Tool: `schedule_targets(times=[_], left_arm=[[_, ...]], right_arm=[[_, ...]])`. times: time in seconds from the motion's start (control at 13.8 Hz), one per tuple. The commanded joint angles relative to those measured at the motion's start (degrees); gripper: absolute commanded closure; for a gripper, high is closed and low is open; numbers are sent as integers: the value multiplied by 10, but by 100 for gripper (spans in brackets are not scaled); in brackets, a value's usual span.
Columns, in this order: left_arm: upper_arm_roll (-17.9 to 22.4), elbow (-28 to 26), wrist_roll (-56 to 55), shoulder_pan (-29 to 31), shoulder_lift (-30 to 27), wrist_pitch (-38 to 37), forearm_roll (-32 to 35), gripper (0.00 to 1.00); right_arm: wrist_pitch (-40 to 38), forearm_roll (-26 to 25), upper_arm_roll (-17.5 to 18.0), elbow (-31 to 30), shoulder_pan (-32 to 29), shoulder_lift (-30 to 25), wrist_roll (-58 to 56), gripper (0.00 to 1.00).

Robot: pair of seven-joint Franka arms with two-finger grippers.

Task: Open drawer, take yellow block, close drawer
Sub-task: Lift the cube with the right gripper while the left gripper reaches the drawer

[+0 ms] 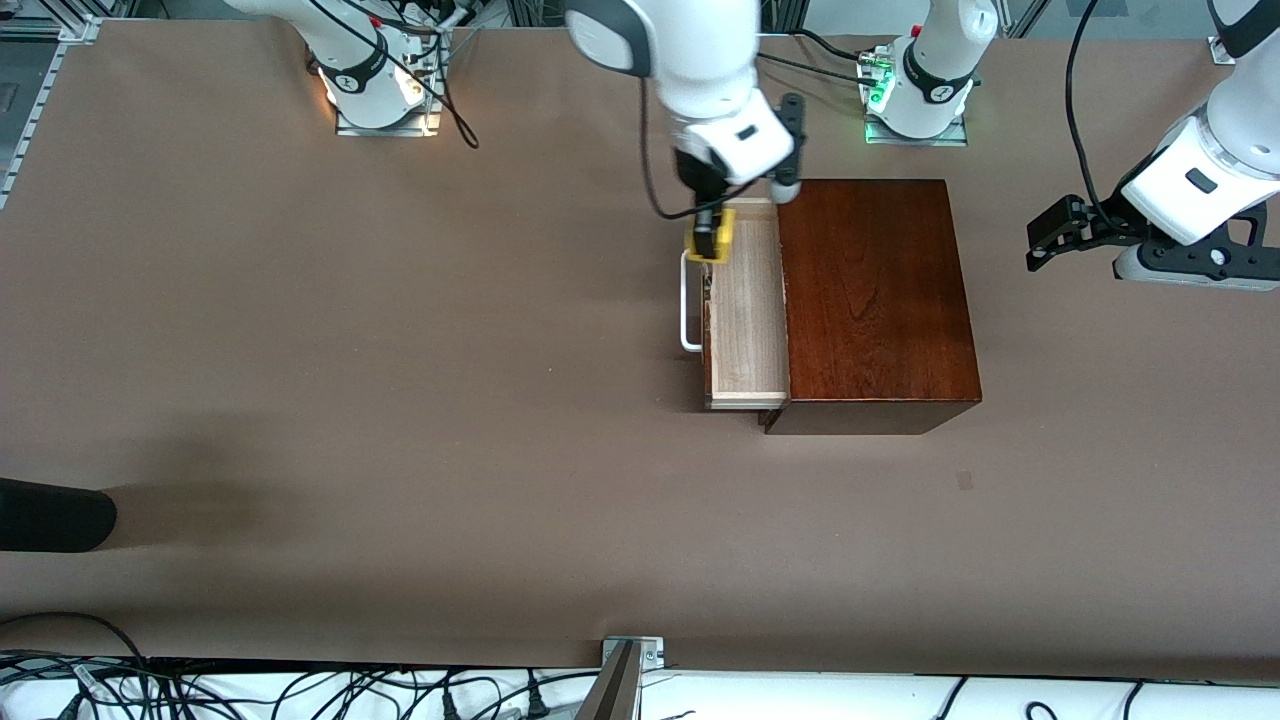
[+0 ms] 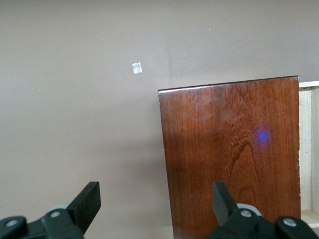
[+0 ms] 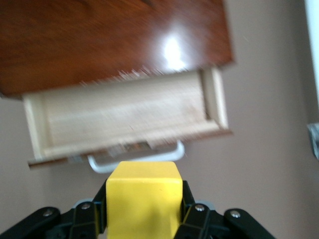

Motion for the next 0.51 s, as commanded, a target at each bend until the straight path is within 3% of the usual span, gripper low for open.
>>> schedule_targets(times=[0.0, 0.14, 0.43], left_arm=[[-2, 6, -1, 0, -3, -9, -13, 0], [-26, 7, -13, 0, -3, -24, -14, 0], [-102, 28, -7, -6, 13, -87, -77, 0]], right_arm=[[-12, -3, -5, -34, -67, -46, 7, 100], [-10, 3, -6, -105, -138, -94, 5, 100], [15, 79, -7, -275, -277, -159, 12, 100]])
